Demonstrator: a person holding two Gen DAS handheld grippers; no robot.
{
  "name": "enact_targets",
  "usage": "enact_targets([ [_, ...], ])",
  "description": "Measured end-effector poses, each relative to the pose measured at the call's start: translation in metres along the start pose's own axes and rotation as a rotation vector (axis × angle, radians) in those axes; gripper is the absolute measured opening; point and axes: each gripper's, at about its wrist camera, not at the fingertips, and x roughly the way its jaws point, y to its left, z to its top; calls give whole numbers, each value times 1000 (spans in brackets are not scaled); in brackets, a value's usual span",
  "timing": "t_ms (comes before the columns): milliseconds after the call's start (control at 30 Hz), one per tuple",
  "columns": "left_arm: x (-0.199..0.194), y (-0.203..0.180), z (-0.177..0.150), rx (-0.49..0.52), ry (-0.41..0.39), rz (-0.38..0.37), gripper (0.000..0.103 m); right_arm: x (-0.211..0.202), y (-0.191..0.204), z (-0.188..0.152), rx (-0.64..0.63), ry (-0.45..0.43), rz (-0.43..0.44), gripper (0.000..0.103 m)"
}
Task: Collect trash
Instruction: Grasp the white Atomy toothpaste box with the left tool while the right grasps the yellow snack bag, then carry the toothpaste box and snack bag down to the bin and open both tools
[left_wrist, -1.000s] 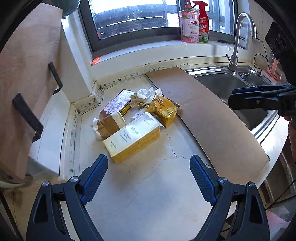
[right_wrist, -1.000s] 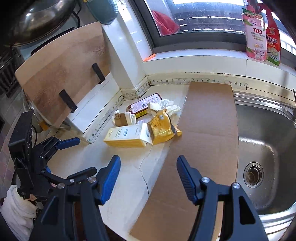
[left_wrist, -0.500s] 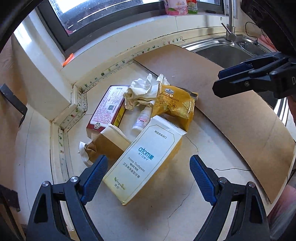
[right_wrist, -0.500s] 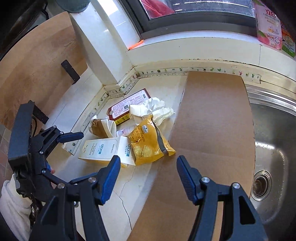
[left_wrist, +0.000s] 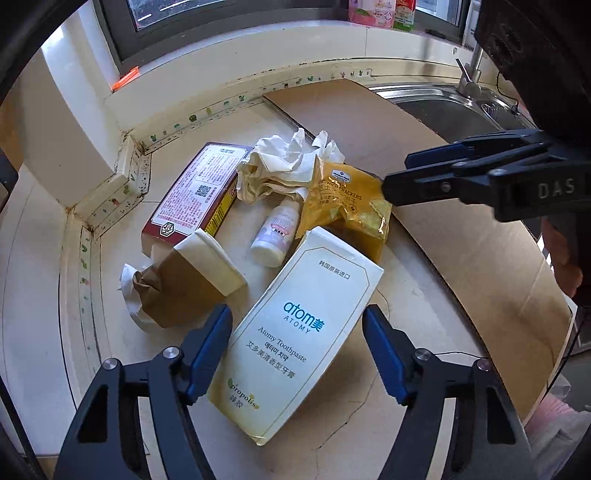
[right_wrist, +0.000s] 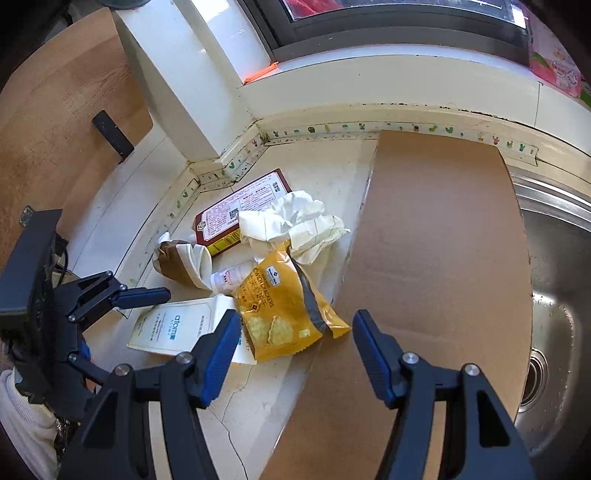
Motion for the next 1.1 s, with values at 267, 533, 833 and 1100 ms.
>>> enact_targets([
  [267,-8,-7,-17,-97,21,36,68,23,15,-5,-37,43,-9,63],
  [533,1,5,-41,-304,105,54,63,29,31,-9,-88,24,-16,64],
  [833,-15,5,-67,-438,31,40,58,14,46,-32,-142,19,0,45],
  [1100,-62,-34,-88,-480,-38,18,58,-36,68,-68,-178,-24,32,44],
])
